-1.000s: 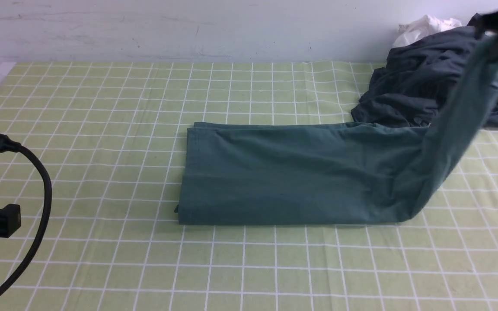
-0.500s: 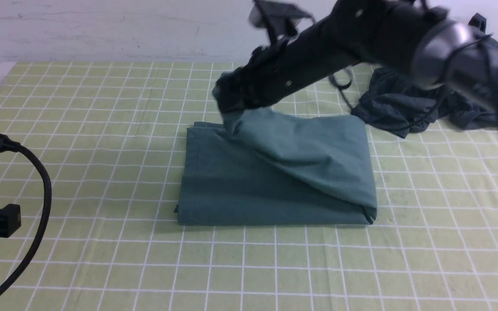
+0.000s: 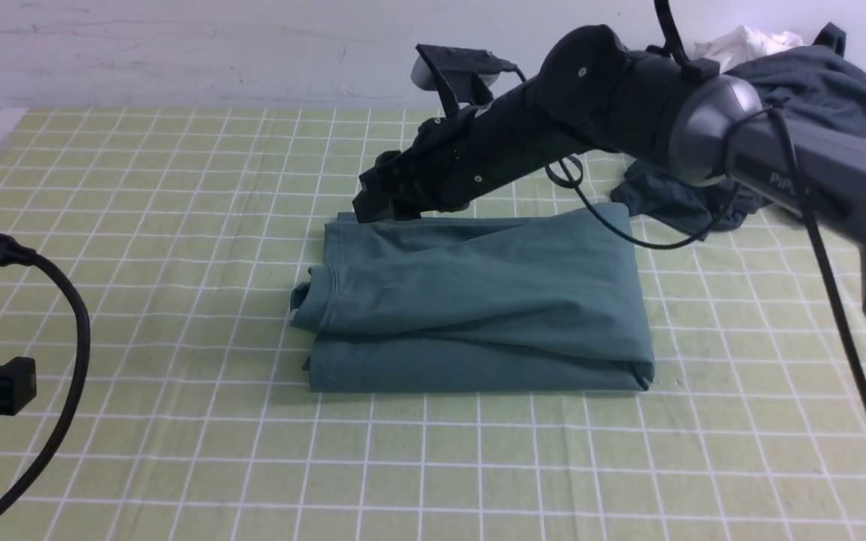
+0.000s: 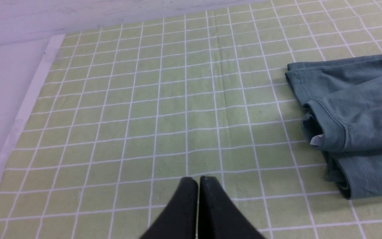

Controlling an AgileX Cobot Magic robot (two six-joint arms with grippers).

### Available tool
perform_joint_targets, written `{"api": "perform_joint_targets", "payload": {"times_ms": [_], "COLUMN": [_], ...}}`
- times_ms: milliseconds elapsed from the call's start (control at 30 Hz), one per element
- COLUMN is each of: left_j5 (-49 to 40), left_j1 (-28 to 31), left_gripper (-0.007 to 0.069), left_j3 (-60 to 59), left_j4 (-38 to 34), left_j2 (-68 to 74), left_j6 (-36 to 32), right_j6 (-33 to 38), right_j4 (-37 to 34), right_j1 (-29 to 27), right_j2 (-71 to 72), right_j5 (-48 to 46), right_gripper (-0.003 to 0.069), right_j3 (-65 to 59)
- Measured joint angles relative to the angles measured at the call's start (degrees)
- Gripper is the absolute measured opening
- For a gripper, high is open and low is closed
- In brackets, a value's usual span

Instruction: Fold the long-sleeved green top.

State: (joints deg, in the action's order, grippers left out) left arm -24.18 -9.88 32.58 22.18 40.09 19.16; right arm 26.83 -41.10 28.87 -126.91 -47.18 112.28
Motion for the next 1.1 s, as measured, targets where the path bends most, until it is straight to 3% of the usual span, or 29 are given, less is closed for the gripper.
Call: {"api": "perform_joint_targets", "payload": {"times_ms": [100,233,500,667,733,833,933,1100], "left_j5": [0.6,3.6,5.3,5.0,5.1,7.8,11.4,12.8], "left_j1": [0.0,0.0,0.0,0.0,0.0,0.0,0.0,0.0], "left_gripper": [-0.0004,-0.0004,-0.0004,-0.0004,-0.0004,-0.0004,-0.0004,-0.0004], "left_j3": [0.0,0.0,-0.2,-3.6,-6.6,-10.1,-13.6,-15.8], "left_j4": [-0.1,-0.6,-0.8,-0.8,-0.7,0.7,4.5,7.5], "left_j2": [0.0,-0.3,-11.5,-20.0,-24.3,-28.5,-31.7,-32.7], "left_j6": [0.1,-0.1,-7.5,-10.7,-11.1,-11.1,-11.1,-11.1], "right_j6": [0.0,0.6,10.7,11.7,8.2,3.9,1.6,1.7], "right_j4": [-0.7,-5.3,-9.6,1.2,10.3,17.3,22.1,23.2], "right_j1": [0.2,1.6,2.7,0.4,-1.9,-5.1,-10.7,-16.7], "right_j2": [-1.6,-6.4,-7.2,-1.7,4.3,12.8,24.0,39.2], "right_j5": [0.0,0.0,-7.0,-17.5,-21.4,-22.1,-21.3,-15.7], "right_gripper": [0.0276,0.0167,0.001,-0.0011,-0.0011,-0.0011,-0.0011,-0.0013], "right_j3": [0.0,-0.1,5.0,17.5,25.1,29.0,27.0,15.1]}}
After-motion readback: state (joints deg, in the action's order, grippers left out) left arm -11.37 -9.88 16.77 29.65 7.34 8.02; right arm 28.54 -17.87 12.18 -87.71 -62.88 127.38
